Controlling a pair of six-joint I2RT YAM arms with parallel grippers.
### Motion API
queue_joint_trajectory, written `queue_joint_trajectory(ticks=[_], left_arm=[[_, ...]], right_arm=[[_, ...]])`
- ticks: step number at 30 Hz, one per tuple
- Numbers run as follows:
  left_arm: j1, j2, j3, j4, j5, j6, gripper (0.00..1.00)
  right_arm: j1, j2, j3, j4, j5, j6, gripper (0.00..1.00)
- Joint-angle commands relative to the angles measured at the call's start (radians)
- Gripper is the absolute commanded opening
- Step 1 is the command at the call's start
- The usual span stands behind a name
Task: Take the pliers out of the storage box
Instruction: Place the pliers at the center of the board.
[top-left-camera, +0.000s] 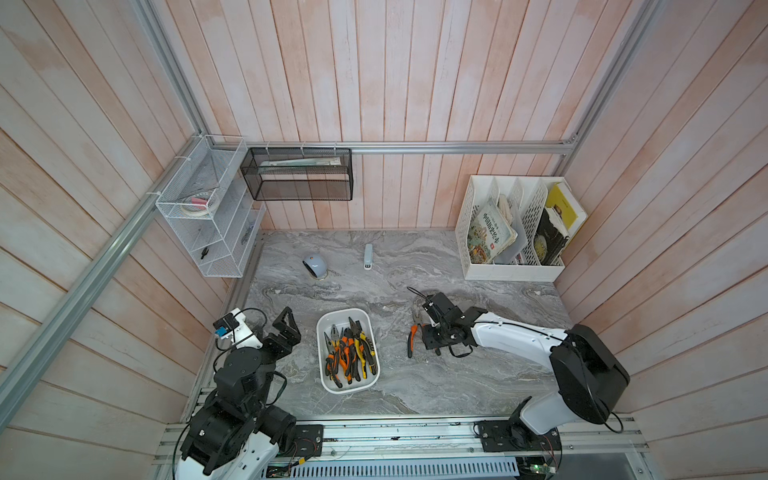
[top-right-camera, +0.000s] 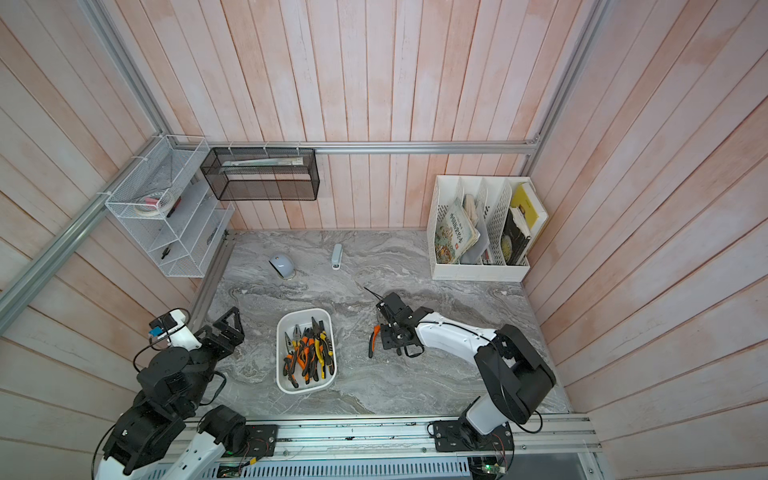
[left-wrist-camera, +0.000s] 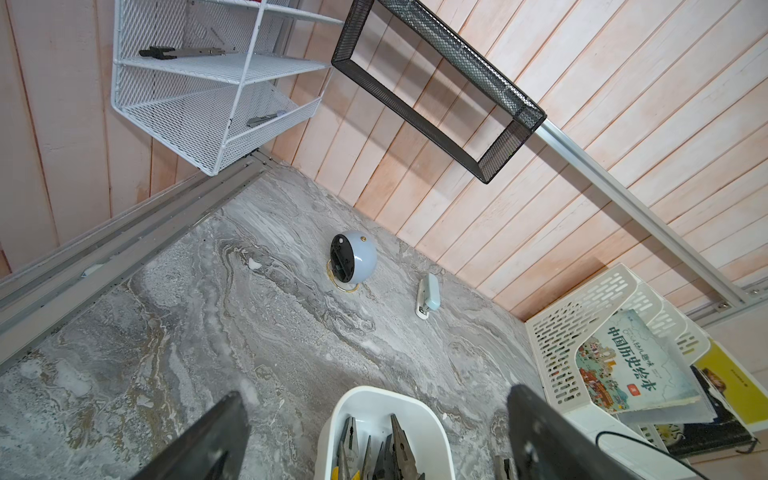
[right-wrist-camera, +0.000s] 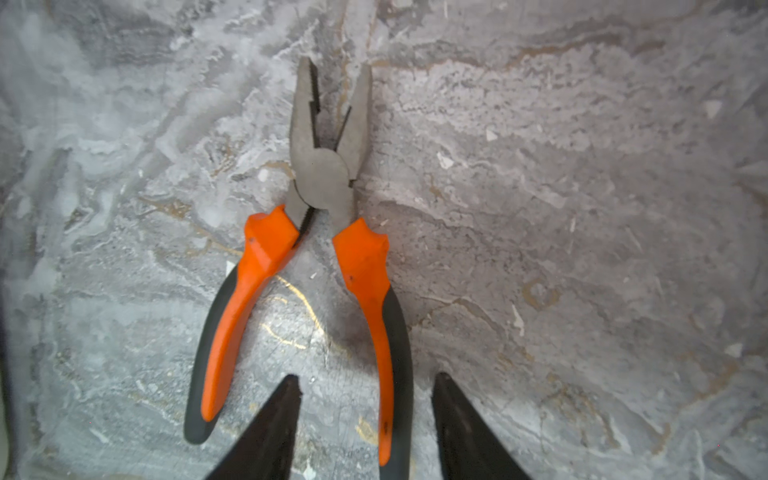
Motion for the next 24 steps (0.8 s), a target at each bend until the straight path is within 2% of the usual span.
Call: queue_joint_trajectory(ticks=[1, 4, 5, 6, 13, 24], left_arm=[[-0.008, 0.007, -0.014, 0.015, -0.003, 0.012, 1.00], [-0.008, 0.007, -0.015, 0.016, -0.003, 0.014, 1.00], [-0.007, 0.007, -0.015, 0.016, -0.003, 0.014, 1.00], [-0.008, 0.008, -0.015, 0.016, -0.003, 0.014, 1.00], [-0.008, 0.004, -0.013, 0.015, -0.003, 0.014, 1.00], [-0.011, 0.004, -0.015, 0.016, -0.003, 0.015, 1.00]], right_arm=[[-0.003, -0.007, 0.042, -0.059, -0.040, 0.033, 0.67], [-0.004, -0.019, 0.072, -0.067, -0.100, 0.072, 0.81], [-0.004, -0.023, 0.083, -0.067, -0.113, 0.086, 0.92], [-0.004, -0.022, 0.095, -0.067, -0.121, 0.105, 0.98], [-0.006, 0.061, 0.180, -0.144, -0.117, 0.168, 0.98], [-0.004, 0.154, 0.177, -0.161, -0.109, 0.208, 0.98]])
